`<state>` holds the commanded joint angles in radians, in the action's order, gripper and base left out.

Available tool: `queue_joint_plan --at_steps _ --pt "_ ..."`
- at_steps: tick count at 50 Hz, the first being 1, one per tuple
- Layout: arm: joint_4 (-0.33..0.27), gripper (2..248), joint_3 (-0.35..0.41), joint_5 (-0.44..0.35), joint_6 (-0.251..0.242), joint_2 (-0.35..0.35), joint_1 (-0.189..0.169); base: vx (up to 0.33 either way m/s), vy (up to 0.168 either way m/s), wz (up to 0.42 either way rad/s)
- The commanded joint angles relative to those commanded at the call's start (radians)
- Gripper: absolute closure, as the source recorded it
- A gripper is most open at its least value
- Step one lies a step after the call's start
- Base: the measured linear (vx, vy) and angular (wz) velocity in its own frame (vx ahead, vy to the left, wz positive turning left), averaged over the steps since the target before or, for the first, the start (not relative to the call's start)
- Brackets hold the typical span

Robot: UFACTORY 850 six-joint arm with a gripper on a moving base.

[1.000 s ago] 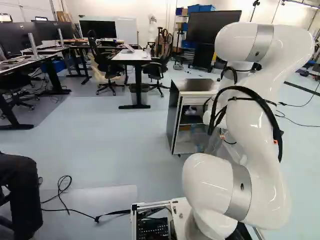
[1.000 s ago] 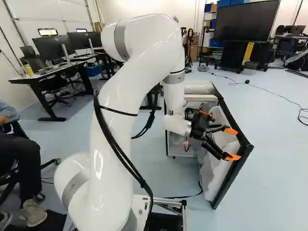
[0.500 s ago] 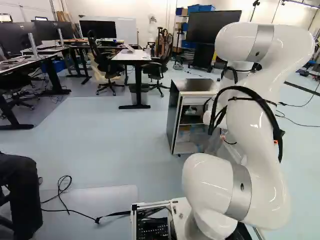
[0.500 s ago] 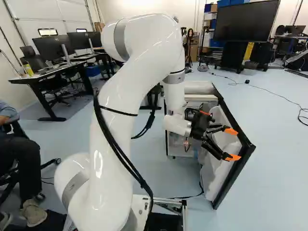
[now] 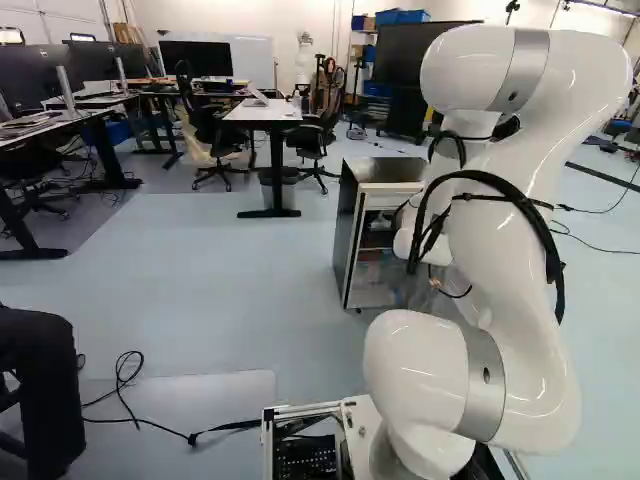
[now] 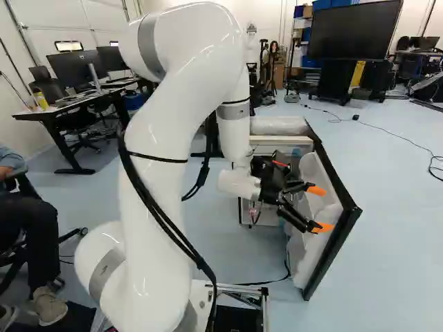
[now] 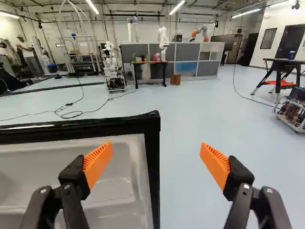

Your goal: Open the fridge door

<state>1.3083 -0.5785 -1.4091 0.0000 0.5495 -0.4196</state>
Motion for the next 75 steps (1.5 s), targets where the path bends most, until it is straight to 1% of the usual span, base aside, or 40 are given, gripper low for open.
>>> queue_joint_plan --at_steps 19,39,46,59,75 --pt "-0.038 3 0.115 0.000 0.000 -0.061 0.079 0.000 0.000 0.000" --pt "-0.080 3 0.218 0.000 0.000 -0.117 0.172 0.000 0.000 0.000" --pt "-0.085 3 0.227 0.000 0.000 -0.122 0.182 0.000 0.000 0.000" --pt "-0.091 3 0.229 0.003 0.000 -0.126 0.184 0.000 0.000 0.000" --pt "-0.124 3 0.236 0.017 0.000 -0.145 0.190 0.000 0.000 0.000"
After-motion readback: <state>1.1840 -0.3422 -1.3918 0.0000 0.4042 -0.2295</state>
